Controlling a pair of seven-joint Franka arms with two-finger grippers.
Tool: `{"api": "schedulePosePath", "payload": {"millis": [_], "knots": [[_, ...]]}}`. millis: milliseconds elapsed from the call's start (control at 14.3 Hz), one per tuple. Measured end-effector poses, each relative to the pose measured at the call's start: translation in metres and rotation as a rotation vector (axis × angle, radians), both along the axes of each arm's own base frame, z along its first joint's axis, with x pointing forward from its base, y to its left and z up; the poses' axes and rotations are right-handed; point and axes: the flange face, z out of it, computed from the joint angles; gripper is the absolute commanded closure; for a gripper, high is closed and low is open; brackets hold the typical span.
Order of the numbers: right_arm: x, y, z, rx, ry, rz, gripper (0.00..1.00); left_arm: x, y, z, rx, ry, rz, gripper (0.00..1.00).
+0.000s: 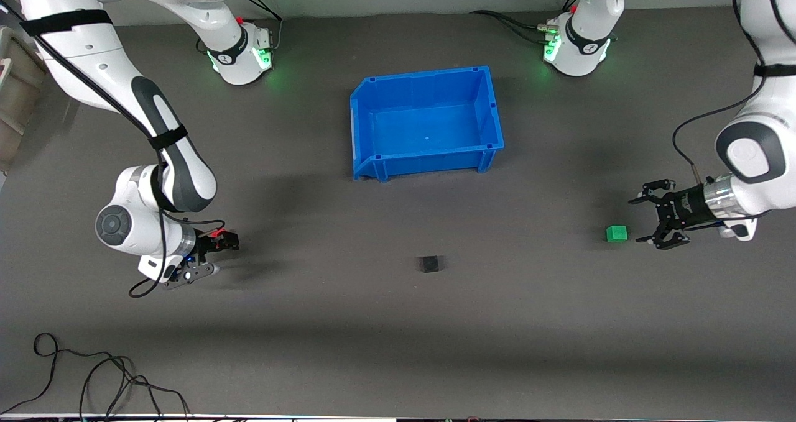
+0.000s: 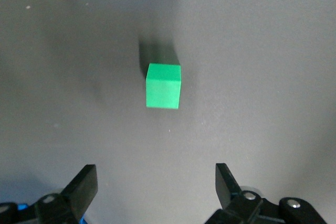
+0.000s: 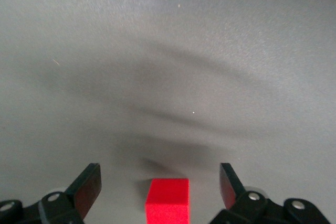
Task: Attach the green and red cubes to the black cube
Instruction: 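Grasp the red cube with the right gripper while the left gripper grasps the green cube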
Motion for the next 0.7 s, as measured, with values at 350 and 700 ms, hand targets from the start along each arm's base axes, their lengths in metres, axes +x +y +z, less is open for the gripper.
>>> {"api": "schedulePosePath", "payload": {"millis": [350,700], "knots": [[-0.018,0.001,-0.021,0.0,0.012,0.012,0.0,-0.008,0.014,-0.047,-0.063,-0.056,-0.034,0.0],[-0.022,0.0,-0.02,-0.001,0.014,0.012,0.32,-0.011,0.022,-0.072,-0.039,-0.064,-0.023,0.0]]}}
